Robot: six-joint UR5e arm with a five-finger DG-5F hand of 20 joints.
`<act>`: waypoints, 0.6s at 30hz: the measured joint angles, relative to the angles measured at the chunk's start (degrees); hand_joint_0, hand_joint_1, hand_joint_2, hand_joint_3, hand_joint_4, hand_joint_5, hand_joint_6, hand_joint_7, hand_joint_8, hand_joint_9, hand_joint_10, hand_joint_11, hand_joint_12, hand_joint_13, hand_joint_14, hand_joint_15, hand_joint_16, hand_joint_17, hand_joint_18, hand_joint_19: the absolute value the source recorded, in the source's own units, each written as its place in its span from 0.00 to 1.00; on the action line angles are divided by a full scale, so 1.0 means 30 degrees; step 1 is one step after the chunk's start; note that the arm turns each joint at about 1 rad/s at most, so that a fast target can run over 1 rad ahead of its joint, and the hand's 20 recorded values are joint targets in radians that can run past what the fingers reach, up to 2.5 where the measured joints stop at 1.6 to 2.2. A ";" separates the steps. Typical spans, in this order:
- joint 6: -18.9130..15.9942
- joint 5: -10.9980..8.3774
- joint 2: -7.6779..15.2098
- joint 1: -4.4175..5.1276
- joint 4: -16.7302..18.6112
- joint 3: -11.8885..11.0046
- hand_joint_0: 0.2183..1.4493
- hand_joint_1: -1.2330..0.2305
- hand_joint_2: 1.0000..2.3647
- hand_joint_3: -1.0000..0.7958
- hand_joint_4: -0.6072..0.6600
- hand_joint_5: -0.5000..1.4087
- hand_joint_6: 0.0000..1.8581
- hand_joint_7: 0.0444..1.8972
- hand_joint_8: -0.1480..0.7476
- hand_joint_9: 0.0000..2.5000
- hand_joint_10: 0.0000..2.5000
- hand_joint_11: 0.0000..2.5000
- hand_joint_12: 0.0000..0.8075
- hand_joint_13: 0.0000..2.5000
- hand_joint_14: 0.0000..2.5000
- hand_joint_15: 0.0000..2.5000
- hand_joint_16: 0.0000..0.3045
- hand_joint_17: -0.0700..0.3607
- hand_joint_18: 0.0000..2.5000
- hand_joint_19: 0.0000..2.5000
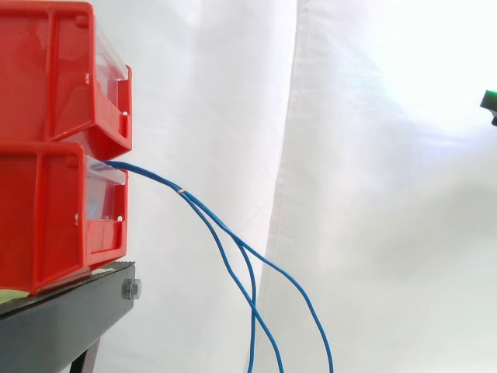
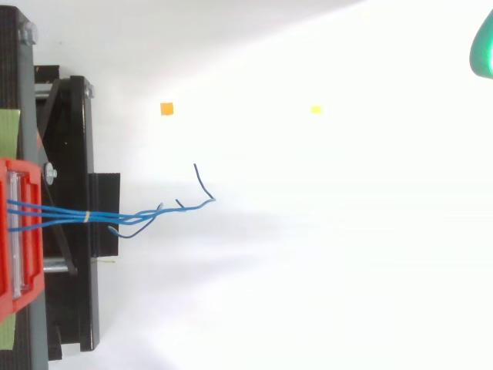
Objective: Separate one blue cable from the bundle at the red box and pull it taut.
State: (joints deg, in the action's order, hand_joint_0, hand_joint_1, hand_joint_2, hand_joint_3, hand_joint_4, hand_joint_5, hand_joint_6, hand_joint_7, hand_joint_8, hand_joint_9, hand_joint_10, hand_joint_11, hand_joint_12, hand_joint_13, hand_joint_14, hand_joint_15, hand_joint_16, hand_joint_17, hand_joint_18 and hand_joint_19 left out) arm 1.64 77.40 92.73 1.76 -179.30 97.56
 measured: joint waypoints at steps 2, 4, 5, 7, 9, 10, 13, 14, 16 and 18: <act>-0.0003 0.0020 0.0000 -0.0001 -0.0001 0.0000 0.25 0.48 0.00 0.28 0.63 0.15 0.27 0.43 0.50 0.22 0.00 0.15 0.48 0.21 0.01 0.13 0.19 0.47 0.23 0.29; 0.0001 0.0009 -0.0004 -0.0001 -0.0001 -0.0001 0.25 0.48 0.00 0.28 0.63 0.15 0.27 0.43 0.50 0.22 0.00 0.15 0.48 0.21 0.00 0.13 0.19 0.46 0.23 0.29; 0.0003 0.0002 -0.0004 -0.0001 0.0000 -0.0001 0.25 0.48 0.00 0.28 0.63 0.16 0.27 0.43 0.50 0.22 0.00 0.15 0.48 0.21 0.01 0.13 0.19 0.46 0.23 0.28; 0.0006 -0.0008 -0.0003 -0.0001 0.0000 -0.0001 0.25 0.48 0.00 0.28 0.63 0.16 0.27 0.43 0.50 0.22 0.00 0.15 0.48 0.21 0.01 0.13 0.19 0.46 0.23 0.28; 0.0008 -0.0014 -0.0003 -0.0001 0.0000 0.0000 0.25 0.48 0.00 0.28 0.63 0.16 0.27 0.43 0.50 0.22 0.01 0.15 0.49 0.21 0.01 0.14 0.19 0.46 0.23 0.29; 0.0008 -0.0020 -0.0003 -0.0002 0.0000 0.0000 0.25 0.48 0.00 0.28 0.63 0.16 0.27 0.43 0.50 0.22 0.01 0.15 0.48 0.21 0.01 0.13 0.19 0.46 0.23 0.28; 0.0009 0.0003 -0.0002 -0.0002 0.0000 -0.0001 0.25 0.48 0.00 0.28 0.64 0.16 0.27 0.43 0.50 0.23 0.00 0.15 0.49 0.21 0.01 0.14 0.19 0.46 0.23 0.28; 0.0009 0.0012 -0.0002 -0.0002 0.0000 0.0000 0.25 0.48 0.00 0.28 0.64 0.16 0.27 0.43 0.51 0.23 0.01 0.15 0.49 0.21 0.01 0.13 0.19 0.46 0.23 0.28; 0.0009 0.0013 -0.0002 -0.0002 -0.0001 -0.0001 0.25 0.48 0.00 0.28 0.64 0.16 0.27 0.43 0.51 0.23 0.00 0.15 0.48 0.21 0.01 0.13 0.18 0.46 0.23 0.28; 0.0010 0.0013 0.0001 -0.0002 0.0001 -0.0001 0.25 0.48 0.00 0.28 0.64 0.16 0.27 0.43 0.51 0.23 0.01 0.15 0.49 0.21 0.01 0.13 0.18 0.46 0.23 0.28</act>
State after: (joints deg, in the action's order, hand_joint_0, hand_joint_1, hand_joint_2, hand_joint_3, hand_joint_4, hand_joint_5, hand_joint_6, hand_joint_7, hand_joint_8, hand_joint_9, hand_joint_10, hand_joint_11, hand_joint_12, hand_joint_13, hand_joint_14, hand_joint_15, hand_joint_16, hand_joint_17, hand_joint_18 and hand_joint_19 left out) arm 1.67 77.44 92.73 1.76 -179.29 97.56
